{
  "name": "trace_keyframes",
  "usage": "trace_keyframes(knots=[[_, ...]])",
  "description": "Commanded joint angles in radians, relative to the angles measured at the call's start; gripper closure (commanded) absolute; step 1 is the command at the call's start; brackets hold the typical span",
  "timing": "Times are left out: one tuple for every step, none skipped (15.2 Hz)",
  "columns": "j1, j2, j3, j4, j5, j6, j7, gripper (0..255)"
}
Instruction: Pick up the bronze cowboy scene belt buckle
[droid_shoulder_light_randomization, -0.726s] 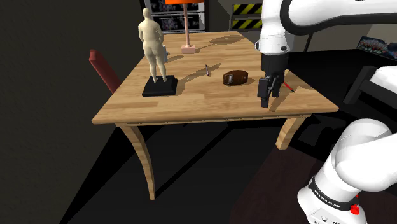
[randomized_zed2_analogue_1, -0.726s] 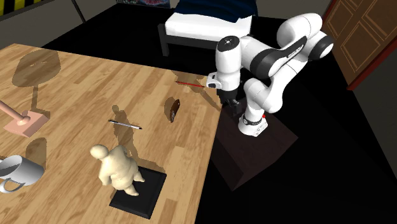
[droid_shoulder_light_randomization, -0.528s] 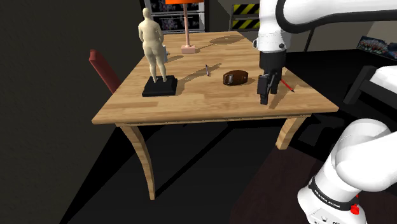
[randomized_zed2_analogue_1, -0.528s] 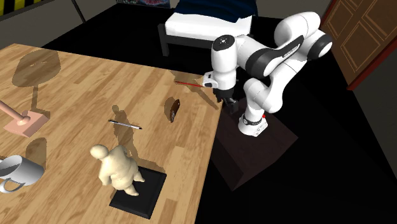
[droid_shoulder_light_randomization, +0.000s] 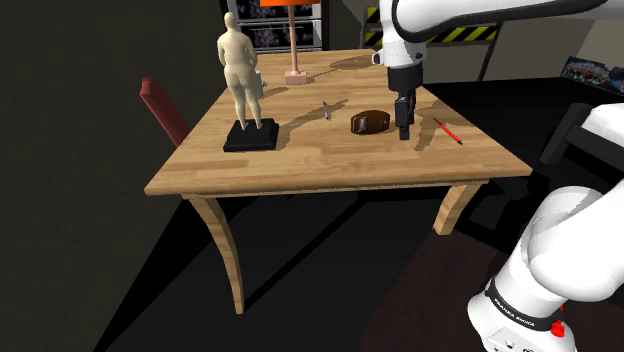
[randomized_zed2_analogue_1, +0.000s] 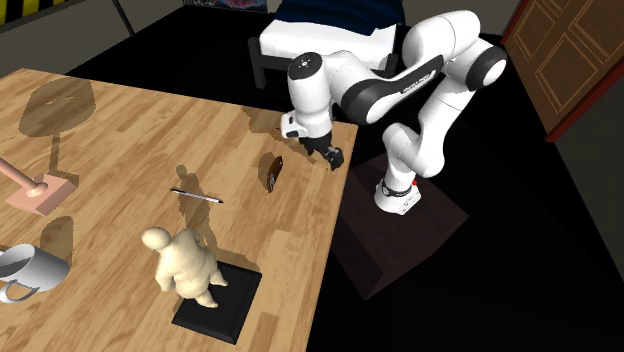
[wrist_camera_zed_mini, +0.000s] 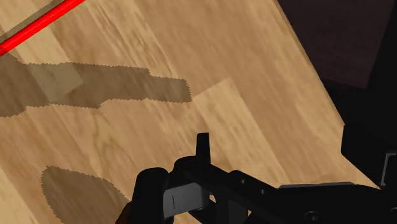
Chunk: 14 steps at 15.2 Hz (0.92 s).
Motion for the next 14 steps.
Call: trace_keyframes(knots=[[0.006,0.077,-0.019,0.071,-0.033,0.002,-0.087,0],[0.008,0.114,-0.026,0.108,-0.048,0.003,-0.126,0],[0.011,0.152,-0.032,0.145,-0.061,0.003,-0.166,0],[0.013,0.189,-0.038,0.183,-0.073,0.002,-0.205,0],[0.015,0.227,-0.042,0.223,-0.085,0.002,-0.244,0],[0.016,0.265,-0.046,0.263,-0.096,0.000,-0.282,0],[0.018,0.304,-0.049,0.305,-0.106,-0.001,-0.320,0],[0.019,0.342,-0.051,0.348,-0.116,-0.003,-0.358,0],[0.020,0.381,-0.052,0.392,-0.125,-0.006,-0.395,0],[0.021,0.420,-0.053,0.437,-0.134,-0.010,-0.432,0],[0.022,0.457,-0.053,0.481,-0.142,-0.013,-0.466,0],[0.021,0.455,-0.053,0.465,-0.142,0.000,-0.463,0],[0.021,0.453,-0.053,0.450,-0.142,0.013,-0.460,0],[0.021,0.451,-0.053,0.434,-0.142,0.027,-0.457,0]])
